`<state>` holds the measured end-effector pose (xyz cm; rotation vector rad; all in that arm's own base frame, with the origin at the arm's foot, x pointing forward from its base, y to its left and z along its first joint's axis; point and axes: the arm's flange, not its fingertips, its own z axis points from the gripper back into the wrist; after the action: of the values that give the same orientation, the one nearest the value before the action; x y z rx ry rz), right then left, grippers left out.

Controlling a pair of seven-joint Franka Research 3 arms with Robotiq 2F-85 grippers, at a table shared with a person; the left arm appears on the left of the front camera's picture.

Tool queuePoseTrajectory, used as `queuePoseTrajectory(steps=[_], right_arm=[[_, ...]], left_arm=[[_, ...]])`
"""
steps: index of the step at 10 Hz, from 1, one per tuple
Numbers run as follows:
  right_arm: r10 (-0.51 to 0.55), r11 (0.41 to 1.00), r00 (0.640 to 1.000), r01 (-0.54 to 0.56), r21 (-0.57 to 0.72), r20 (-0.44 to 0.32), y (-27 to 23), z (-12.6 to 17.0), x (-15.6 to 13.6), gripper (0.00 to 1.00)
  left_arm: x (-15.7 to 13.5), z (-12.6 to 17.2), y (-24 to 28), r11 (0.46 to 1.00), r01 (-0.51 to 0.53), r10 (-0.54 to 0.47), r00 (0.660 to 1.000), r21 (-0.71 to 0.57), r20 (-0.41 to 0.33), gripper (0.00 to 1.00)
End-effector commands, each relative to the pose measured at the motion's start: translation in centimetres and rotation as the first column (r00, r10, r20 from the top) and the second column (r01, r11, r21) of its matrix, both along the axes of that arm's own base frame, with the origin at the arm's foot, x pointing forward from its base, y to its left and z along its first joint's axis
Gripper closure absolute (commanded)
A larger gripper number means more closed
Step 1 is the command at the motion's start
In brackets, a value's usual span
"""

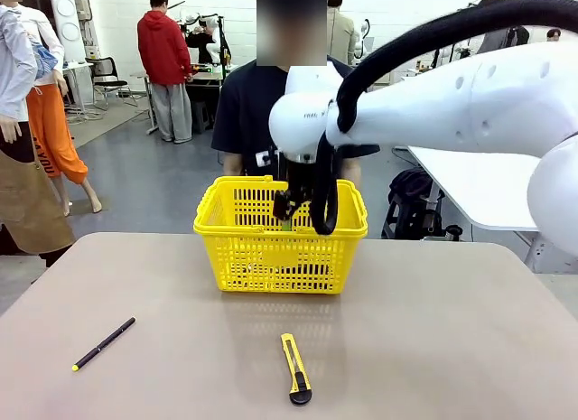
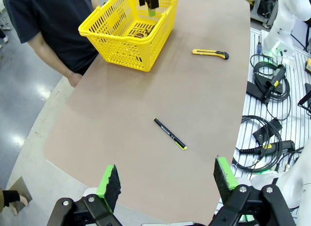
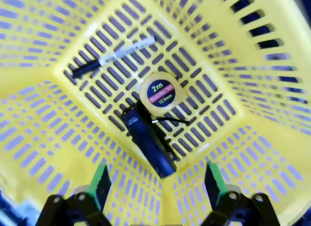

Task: Place the items the person wants into the basket.
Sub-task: Pick up the item the person points to and place it in the Market Basket.

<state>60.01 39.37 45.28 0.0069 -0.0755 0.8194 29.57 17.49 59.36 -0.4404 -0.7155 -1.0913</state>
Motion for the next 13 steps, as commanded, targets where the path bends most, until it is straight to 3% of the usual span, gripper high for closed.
queuePoseTrajectory(steps=[1,3,4,5,7,10,13], right_arm=[[-0.092,0.996,0.988,0.091,0.015,0.125,-2.0,9.1,-4.7,0.00],[-0.163,0.987,0.958,0.157,0.045,0.236,-6.2,15.9,-12.8,0.00],[-0.240,0.971,0.943,0.234,0.050,0.229,-8.5,17.6,-17.0,0.00],[-0.296,0.955,0.923,0.293,0.048,0.245,-11.2,18.5,-21.8,0.00],[-0.361,0.933,0.906,0.350,0.089,0.222,-15.6,17.0,-27.6,0.00],[-0.423,0.903,0.885,0.394,0.169,0.195,-20.0,13.0,-31.6,0.00],[-0.488,0.856,0.867,0.451,0.252,0.104,-23.4,10.2,-31.1,0.00]], left_arm=[[-0.1,0.0,0.1,1.000,0.015,-0.014,1.000,-0.016,0.019,0.00],[-0.1,0.0,0.1,1.000,0.015,-0.014,1.000,-0.016,0.019,0.00],[-0.1,0.0,0.1,1.000,0.015,-0.014,1.000,-0.016,0.019,0.00],[-0.1,0.0,0.1,1.000,0.015,-0.014,1.000,-0.016,0.019,0.00],[-0.1,0.0,0.1,1.000,0.015,-0.014,1.000,-0.016,0.019,0.00],[-0.1,0.0,0.1,1.000,0.015,-0.014,1.000,-0.016,0.019,0.00],[-0.1,0.0,0.1,1.000,0.015,-0.014,1.000,-0.016,0.019,0.00]])
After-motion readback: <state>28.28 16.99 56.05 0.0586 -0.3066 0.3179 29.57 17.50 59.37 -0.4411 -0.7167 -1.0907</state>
